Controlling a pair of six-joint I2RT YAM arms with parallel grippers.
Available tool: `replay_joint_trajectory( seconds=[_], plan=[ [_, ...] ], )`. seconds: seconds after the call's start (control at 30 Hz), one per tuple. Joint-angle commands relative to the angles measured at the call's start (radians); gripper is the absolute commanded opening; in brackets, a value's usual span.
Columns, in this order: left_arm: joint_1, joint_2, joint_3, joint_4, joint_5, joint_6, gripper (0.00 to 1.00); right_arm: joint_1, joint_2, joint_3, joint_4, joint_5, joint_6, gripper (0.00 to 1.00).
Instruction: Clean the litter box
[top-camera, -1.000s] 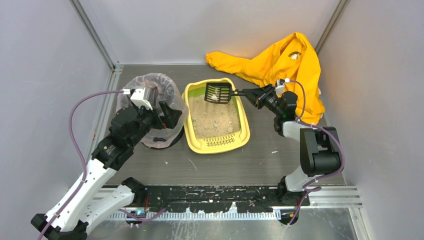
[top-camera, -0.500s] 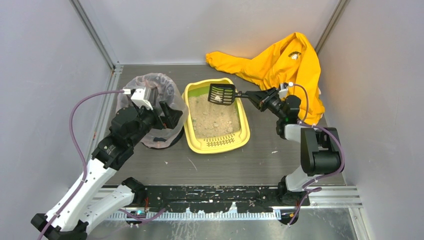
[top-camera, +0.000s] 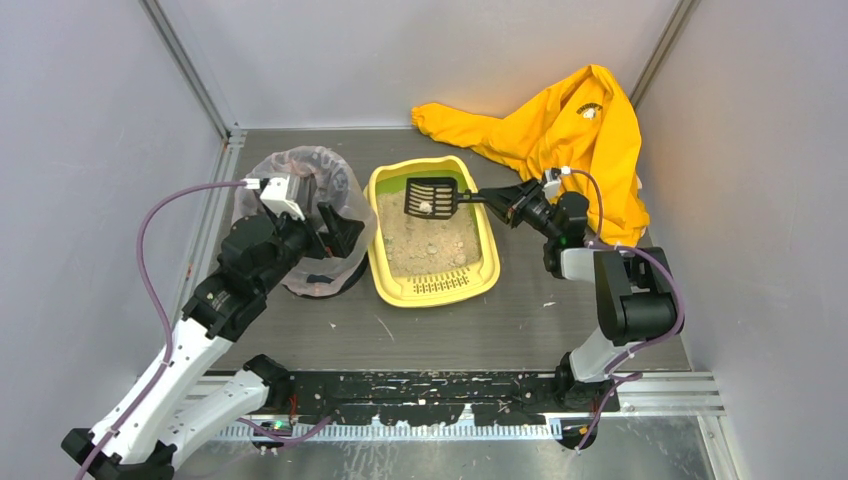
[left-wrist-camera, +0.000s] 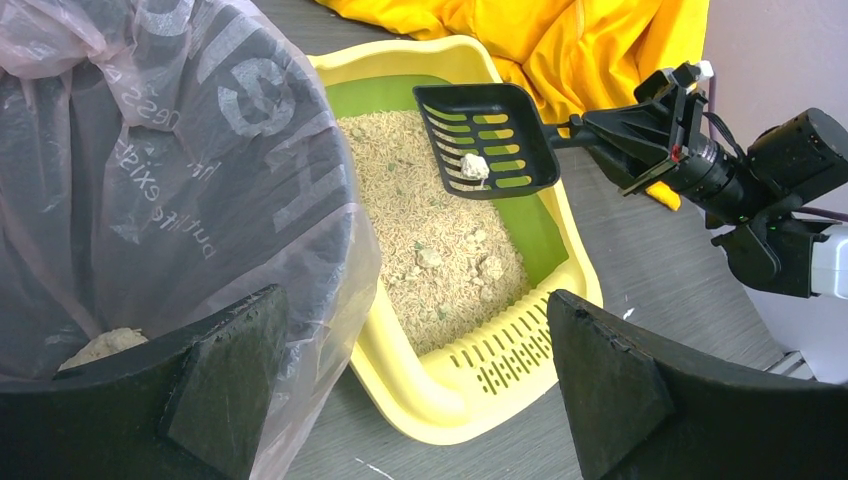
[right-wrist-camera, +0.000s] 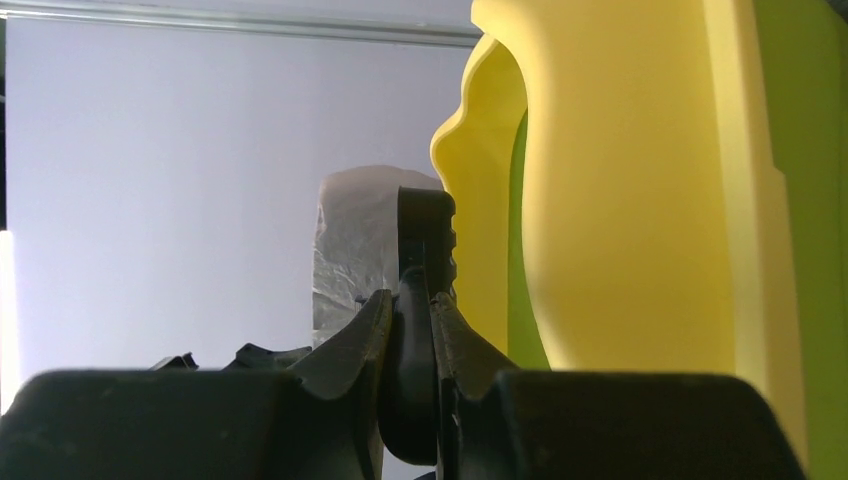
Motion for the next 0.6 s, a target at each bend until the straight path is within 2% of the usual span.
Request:
replay_joint_trajectory(
  seconds=[0.0, 0.07, 0.17, 0.37, 0.57],
  plan=[
    [-0.002, 0.000, -0.011, 0.075, 0.016, -0.013, 1.00, 0.010, -0.058, 0.026, 0.015, -0.015, -0.060, 0.01],
    [-0.002, 0.004, -0.010, 0.078, 0.016, -0.012, 1.00, 0.031, -0.072, 0.028, 0.008, -0.021, -0.064, 0.01],
    [-0.002, -0.005, -0.001, 0.064, 0.009, -0.005, 1.00, -0.008, -0.115, 0.040, -0.009, -0.021, -0.047, 0.01],
    [-0.003, -0.044, -0.008, 0.053, -0.001, -0.003, 1.00, -0.001, -0.196, 0.182, -0.223, -0.024, -0.101, 0.01],
    [-0.002, -0.088, -0.037, 0.077, -0.017, 0.002, 1.00, 0.058, -0.205, 0.306, -0.332, 0.013, -0.138, 0.01]
  ],
)
